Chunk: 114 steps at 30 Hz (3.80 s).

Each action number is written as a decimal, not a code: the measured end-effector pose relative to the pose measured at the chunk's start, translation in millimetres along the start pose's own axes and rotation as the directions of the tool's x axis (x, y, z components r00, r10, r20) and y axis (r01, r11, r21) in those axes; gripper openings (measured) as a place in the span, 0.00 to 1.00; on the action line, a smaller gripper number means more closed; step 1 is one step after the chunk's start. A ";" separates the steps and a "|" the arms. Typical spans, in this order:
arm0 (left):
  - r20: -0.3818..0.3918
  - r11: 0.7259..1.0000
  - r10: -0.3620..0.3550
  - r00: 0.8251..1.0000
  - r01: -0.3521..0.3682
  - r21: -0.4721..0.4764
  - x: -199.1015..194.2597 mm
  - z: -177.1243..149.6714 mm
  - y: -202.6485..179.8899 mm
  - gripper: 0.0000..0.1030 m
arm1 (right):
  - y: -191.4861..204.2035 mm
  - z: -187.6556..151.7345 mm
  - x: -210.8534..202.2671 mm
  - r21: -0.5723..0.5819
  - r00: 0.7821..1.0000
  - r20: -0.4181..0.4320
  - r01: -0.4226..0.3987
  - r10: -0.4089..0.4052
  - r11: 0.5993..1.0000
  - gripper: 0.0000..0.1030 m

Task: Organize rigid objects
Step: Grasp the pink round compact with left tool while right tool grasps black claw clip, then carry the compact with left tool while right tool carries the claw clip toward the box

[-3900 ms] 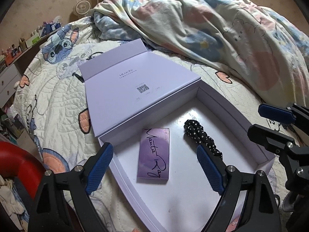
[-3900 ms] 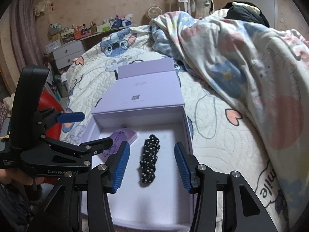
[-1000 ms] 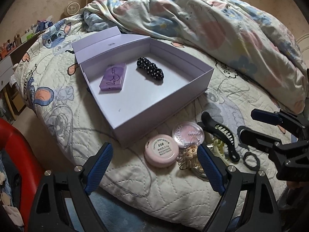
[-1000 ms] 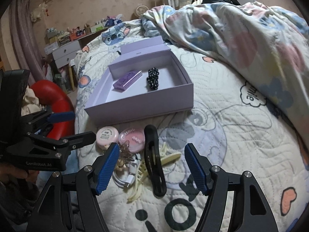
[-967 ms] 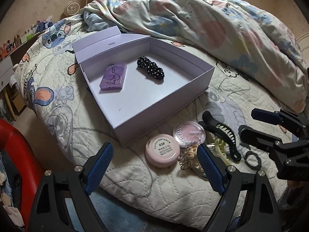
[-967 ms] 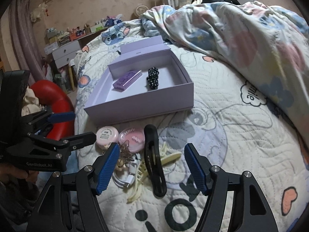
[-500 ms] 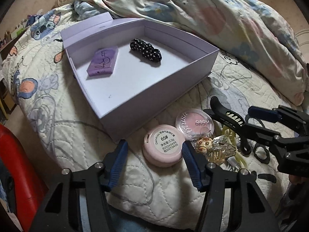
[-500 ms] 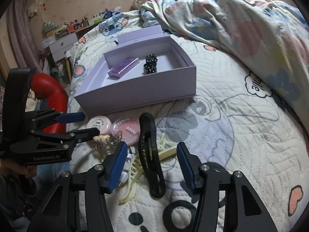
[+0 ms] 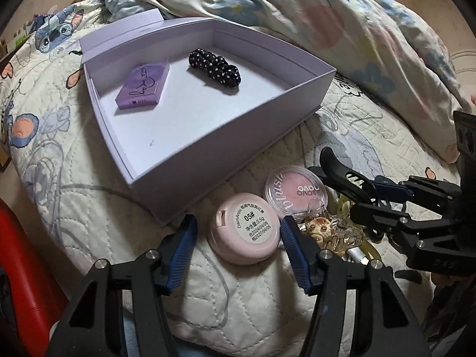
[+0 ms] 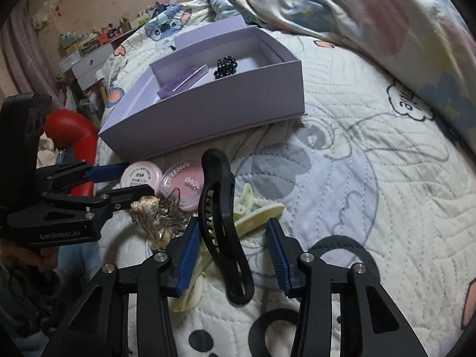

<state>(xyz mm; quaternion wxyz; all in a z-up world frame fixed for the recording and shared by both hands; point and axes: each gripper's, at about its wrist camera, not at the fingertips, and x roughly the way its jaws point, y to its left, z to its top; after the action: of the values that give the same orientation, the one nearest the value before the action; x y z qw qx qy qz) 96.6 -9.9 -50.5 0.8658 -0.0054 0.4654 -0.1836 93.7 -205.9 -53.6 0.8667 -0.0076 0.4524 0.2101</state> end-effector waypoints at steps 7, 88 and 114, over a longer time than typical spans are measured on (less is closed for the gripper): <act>-0.015 0.998 0.016 1.000 -0.015 0.062 -3.6 -1.6 -3.8 0.56 | -0.3 0.9 -1.0 0.001 1.000 -0.002 -0.019 0.019 1.000 0.32; 0.074 1.000 0.009 0.997 -0.009 -0.003 -12.7 -11.8 -1.0 0.49 | 3.9 -9.3 -24.2 0.069 0.998 0.055 -0.034 0.030 0.997 0.21; 0.195 0.998 0.051 0.979 -0.046 -0.031 -70.0 24.8 -2.8 0.49 | 42.6 41.8 -54.1 -0.100 0.983 0.149 -0.090 0.104 0.991 0.21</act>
<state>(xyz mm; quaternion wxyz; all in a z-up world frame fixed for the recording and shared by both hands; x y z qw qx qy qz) 80.8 6.0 20.4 0.9115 -0.0234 0.3803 -0.1550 83.4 -177.9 21.3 0.8864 -0.0094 0.3737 0.2729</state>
